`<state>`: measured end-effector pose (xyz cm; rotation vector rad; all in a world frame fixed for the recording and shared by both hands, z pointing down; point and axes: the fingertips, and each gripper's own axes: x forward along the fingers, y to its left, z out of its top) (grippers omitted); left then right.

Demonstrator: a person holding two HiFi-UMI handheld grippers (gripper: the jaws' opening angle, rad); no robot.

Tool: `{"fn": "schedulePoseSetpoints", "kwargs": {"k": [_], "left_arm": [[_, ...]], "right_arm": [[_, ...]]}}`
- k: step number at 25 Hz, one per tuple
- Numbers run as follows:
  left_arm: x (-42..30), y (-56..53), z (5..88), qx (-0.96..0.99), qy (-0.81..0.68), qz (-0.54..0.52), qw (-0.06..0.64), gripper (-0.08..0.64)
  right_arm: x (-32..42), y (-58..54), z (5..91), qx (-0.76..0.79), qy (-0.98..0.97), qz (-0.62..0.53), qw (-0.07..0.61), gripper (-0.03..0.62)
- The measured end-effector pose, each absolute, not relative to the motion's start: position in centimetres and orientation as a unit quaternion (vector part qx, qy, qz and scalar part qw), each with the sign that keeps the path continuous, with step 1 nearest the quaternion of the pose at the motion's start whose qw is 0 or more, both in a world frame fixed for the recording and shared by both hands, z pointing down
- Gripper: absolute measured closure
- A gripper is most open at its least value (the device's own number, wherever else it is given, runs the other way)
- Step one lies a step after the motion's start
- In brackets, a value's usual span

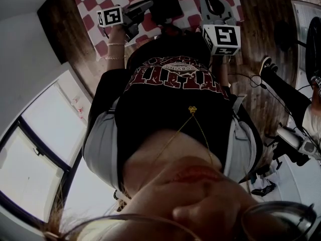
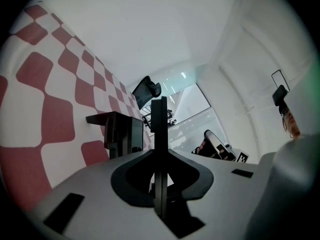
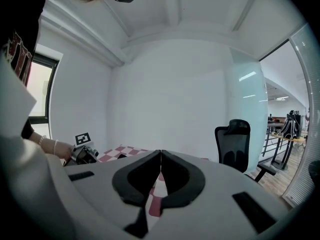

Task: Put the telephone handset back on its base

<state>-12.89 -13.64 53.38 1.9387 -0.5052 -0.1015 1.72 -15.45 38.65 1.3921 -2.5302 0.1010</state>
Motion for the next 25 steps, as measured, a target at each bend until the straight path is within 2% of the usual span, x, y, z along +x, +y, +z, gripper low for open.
{"fn": "schedulePoseSetpoints", "kwargs": {"k": [25], "left_arm": [[-13.1, -14.0, 56.9, 0.790, -0.234, -0.035, 0.566, 0.479]], "right_arm": [[3.0, -15.4, 38.9, 0.492, -0.860, 0.039, 0.129, 0.574]]}}
